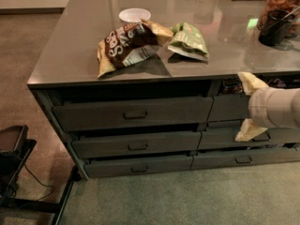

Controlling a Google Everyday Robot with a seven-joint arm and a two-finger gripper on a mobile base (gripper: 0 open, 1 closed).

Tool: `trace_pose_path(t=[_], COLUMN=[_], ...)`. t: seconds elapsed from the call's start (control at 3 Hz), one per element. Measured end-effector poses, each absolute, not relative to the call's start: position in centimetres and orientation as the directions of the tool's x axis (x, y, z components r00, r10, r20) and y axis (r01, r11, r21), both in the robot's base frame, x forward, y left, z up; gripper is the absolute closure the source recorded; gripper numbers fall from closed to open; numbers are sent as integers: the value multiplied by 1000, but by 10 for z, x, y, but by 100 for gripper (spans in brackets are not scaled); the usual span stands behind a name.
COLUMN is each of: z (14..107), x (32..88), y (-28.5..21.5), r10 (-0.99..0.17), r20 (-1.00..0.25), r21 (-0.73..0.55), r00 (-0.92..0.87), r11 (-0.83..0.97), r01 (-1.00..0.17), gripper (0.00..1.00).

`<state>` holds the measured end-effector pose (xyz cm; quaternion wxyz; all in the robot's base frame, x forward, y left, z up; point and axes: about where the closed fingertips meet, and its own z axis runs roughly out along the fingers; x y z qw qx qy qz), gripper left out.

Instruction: Close top drawer

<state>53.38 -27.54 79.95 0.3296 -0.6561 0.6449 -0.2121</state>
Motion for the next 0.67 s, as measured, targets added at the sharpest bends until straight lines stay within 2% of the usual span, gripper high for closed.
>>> trace_pose_path(t=[0.33,0.67], z=[830,889], x=[525,493], y=[-347,-420], r10=[-995,-985], r20=[-92,-20], r21=[-743,-828], r00=[-25,-172], r11=[86,113], r01=[-663,-550], gripper=[0,0])
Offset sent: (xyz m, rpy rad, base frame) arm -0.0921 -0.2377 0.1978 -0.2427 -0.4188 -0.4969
